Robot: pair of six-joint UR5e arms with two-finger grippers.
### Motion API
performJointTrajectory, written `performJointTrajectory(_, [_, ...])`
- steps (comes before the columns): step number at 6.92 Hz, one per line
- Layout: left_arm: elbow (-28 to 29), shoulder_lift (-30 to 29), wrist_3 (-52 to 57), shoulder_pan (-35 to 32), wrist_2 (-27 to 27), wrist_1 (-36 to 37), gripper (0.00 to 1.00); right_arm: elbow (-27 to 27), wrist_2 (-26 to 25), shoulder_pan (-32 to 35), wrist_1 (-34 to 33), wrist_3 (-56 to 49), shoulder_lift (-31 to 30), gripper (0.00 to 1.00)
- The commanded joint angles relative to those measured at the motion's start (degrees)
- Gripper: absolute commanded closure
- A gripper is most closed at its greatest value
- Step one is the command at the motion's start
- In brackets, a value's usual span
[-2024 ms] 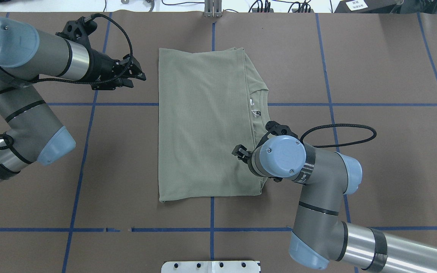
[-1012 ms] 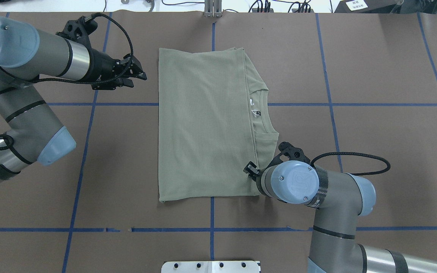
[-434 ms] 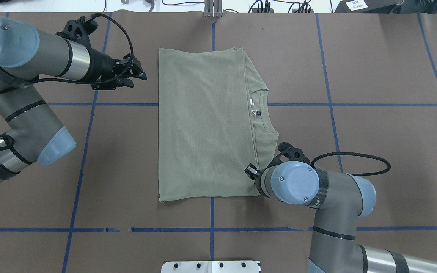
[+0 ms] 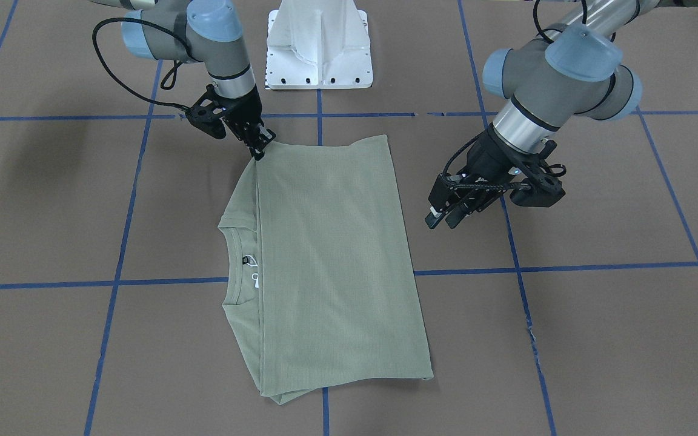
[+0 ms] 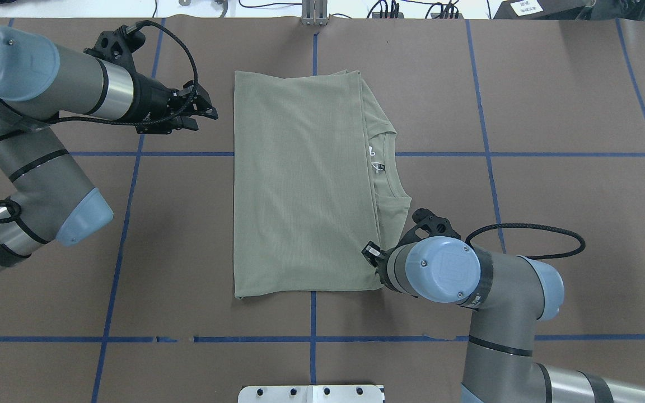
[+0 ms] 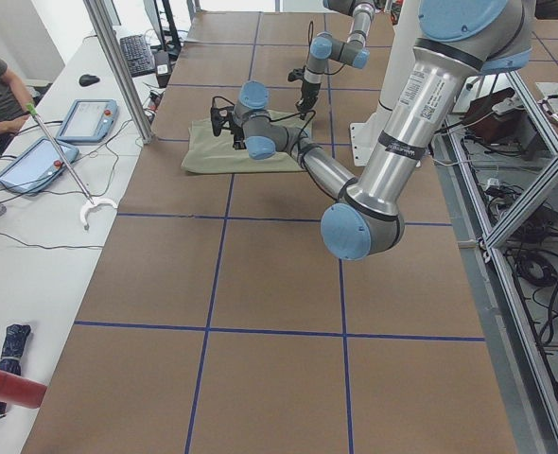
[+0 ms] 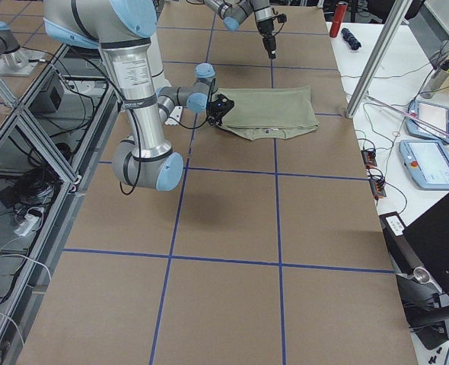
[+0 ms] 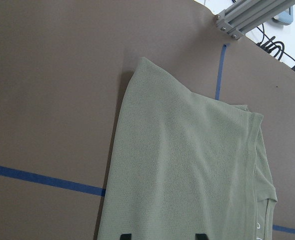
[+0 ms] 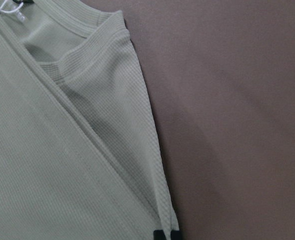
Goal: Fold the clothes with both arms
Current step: 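Move the left gripper beside the right and grasp the near shirt edge with both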
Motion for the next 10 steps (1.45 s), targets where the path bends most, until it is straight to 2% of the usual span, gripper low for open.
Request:
performJointTrajectory(1, [-2.29,0.17,-3.47,4.37,1.60,0.09,0.41,3.34,0.17,-0.59,-0.21,0.03,-2.27,1.00])
performJointTrajectory(3, [-8.85,3.93,-9.89,15.68,12.81,5.06,0.39,4.58,0.26,-1.38,-0.30,0.38,-3.25,1.00])
performJointTrajectory(4, [-11.77,6.91,-13.75,19.65,14.69,7.10,0.39,4.76,0.17,-1.21,-0.30,0.38,-3.34,1.00])
performJointTrajectory(6, [-11.45,8.78,-19.74,28.09,21.89,7.38,0.39,4.94,0.26,-1.30,-0.30,0.38,-3.25,1.00])
performJointTrajectory(8, [-11.36,8.79,-23.26,31.80,22.09,10.62,0.39,5.11,0.17,-1.30,-0.30,0.38,-3.25,1.00])
performJointTrajectory(10, [-11.09,9.49,-23.80,33.57,22.09,10.81,0.40,5.55,0.17,-1.21,-0.30,0.38,-3.25,1.00])
